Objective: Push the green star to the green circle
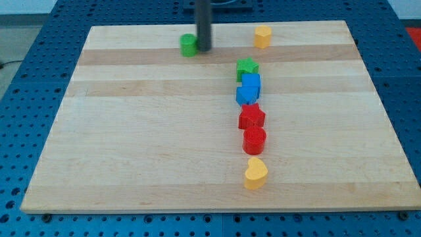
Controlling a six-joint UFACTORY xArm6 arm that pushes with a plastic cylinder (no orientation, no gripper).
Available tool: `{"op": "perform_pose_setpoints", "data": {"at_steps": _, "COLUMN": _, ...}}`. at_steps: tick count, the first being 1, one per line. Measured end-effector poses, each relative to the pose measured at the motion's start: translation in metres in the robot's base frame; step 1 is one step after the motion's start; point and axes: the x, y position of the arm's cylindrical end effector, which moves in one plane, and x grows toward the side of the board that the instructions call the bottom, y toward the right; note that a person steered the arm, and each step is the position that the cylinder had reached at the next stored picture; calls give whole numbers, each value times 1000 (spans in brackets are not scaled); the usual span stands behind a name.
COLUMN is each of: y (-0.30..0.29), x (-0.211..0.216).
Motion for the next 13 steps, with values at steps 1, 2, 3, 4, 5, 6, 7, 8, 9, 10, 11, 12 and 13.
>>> {"op": "perform_pose_setpoints", "data": {"at_steps": 1, "y": -7, "x": -35}}
{"op": "perform_pose_setpoints", "data": {"at_steps": 2, "y": 73, "x": -20}}
{"op": "perform_pose_setpoints", "data": {"at_steps": 3, "y": 91, "x": 29}}
{"op": "perform_pose_setpoints", "data": {"at_steps": 4, "y": 166, "x": 37}}
{"op": "perform_pose_setpoints", "data": {"at_steps": 5, "y": 193, "x": 71}}
{"op": "perform_pose_setpoints", "data": {"at_steps": 6, "y": 146, "x": 114}}
{"op": "perform_pose_setpoints", "data": {"at_steps": 7, "y": 91, "x": 83}}
{"op": "perform_pose_setpoints", "data": {"at_steps": 8, "y": 94, "x": 86}}
{"op": "perform_pose_setpoints", "data": {"at_steps": 9, "y": 119, "x": 61}}
{"op": "perform_pose_setpoints", "data": {"at_steps": 10, "y": 53, "x": 48}}
{"op": "perform_pose_setpoints", "data": {"at_steps": 11, "y": -14, "x": 45}}
{"op": "perform_pose_setpoints", "data": {"at_steps": 12, "y": 22, "x": 51}}
{"op": "perform_pose_setpoints", "data": {"at_steps": 13, "y": 57, "x": 55}}
